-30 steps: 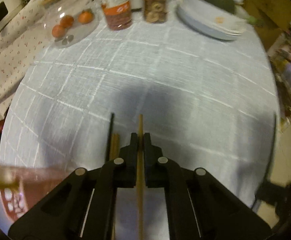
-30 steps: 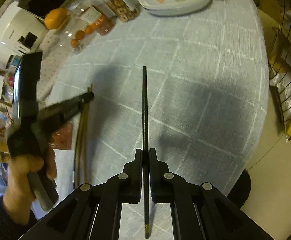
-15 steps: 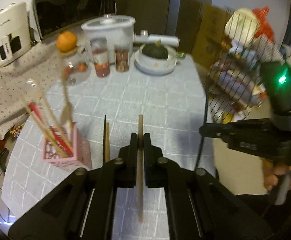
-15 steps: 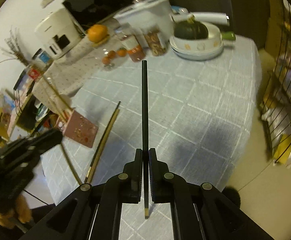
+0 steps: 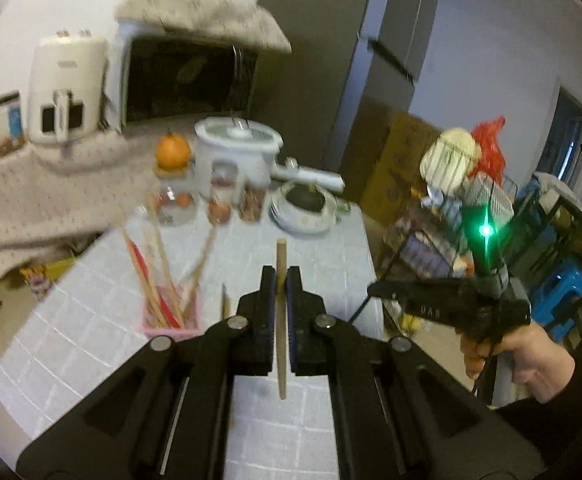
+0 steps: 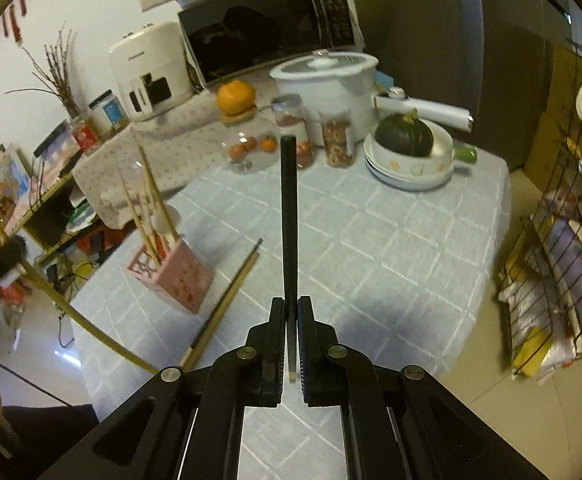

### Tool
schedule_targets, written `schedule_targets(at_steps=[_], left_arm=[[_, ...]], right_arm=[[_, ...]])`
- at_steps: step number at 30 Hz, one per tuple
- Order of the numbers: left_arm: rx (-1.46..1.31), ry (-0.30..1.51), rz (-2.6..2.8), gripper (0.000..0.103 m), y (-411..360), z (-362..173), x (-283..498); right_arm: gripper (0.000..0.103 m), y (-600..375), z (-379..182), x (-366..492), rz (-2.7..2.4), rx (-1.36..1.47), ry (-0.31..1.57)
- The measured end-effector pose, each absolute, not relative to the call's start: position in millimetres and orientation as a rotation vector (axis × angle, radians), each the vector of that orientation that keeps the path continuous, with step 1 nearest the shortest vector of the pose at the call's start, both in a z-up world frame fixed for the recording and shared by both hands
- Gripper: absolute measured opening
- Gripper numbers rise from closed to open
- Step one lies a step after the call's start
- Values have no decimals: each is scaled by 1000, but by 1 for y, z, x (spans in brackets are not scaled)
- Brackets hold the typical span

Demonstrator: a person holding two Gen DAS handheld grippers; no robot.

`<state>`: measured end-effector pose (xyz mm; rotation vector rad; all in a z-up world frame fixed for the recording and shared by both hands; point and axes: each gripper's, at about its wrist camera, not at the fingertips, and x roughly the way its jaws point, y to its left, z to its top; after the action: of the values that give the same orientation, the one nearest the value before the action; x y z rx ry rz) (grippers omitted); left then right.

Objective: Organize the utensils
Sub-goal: 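Carry the black and wooden chopsticks up over the pink basket with both tools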

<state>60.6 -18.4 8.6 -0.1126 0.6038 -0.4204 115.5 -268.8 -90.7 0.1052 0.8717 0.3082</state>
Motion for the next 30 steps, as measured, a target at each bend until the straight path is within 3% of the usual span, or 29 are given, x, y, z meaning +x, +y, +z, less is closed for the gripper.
schedule_targets(at_steps=[18, 30], left_arm=[[-211, 390, -192, 6, 49, 38, 74], [-155, 504, -123, 6, 45, -4, 125]], right_arm=[[6, -198, -58, 107, 435, 61, 786], [6, -189, -46, 107, 442, 88, 740]])
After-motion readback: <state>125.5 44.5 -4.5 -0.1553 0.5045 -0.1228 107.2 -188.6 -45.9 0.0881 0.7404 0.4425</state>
